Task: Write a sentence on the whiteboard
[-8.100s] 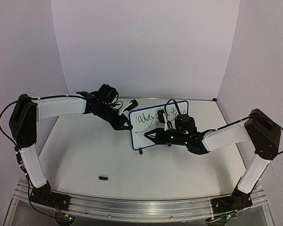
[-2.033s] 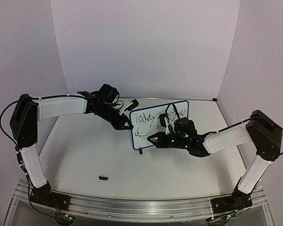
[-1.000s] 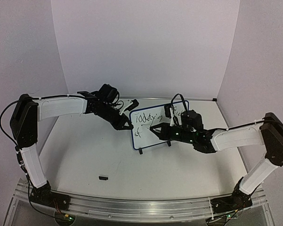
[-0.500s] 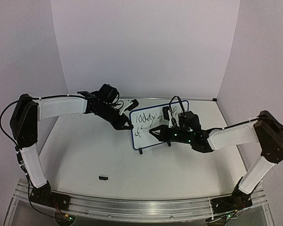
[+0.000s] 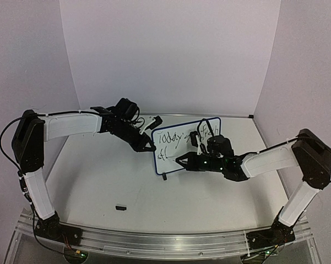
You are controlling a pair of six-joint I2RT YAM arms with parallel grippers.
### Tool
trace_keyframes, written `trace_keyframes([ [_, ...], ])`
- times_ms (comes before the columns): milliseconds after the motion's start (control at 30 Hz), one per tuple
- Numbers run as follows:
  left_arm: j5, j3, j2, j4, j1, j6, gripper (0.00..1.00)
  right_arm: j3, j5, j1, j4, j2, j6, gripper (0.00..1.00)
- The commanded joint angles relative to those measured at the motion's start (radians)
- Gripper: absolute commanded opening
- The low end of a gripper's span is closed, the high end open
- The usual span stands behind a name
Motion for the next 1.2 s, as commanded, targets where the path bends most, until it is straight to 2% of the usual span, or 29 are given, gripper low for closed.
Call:
trace_keyframes([
  [0, 0.007, 0.04, 0.019, -0.034, -0.014, 0.011, 0.0, -0.004, 0.018, -0.009, 0.013, 0.013, 0.006, 0.0],
  [1167, 0.005, 0.04, 0.019, -0.036, -0.015, 0.012, 0.0, -0.035, 0.088, -0.008, 0.064, -0.068, 0.043, 0.0],
])
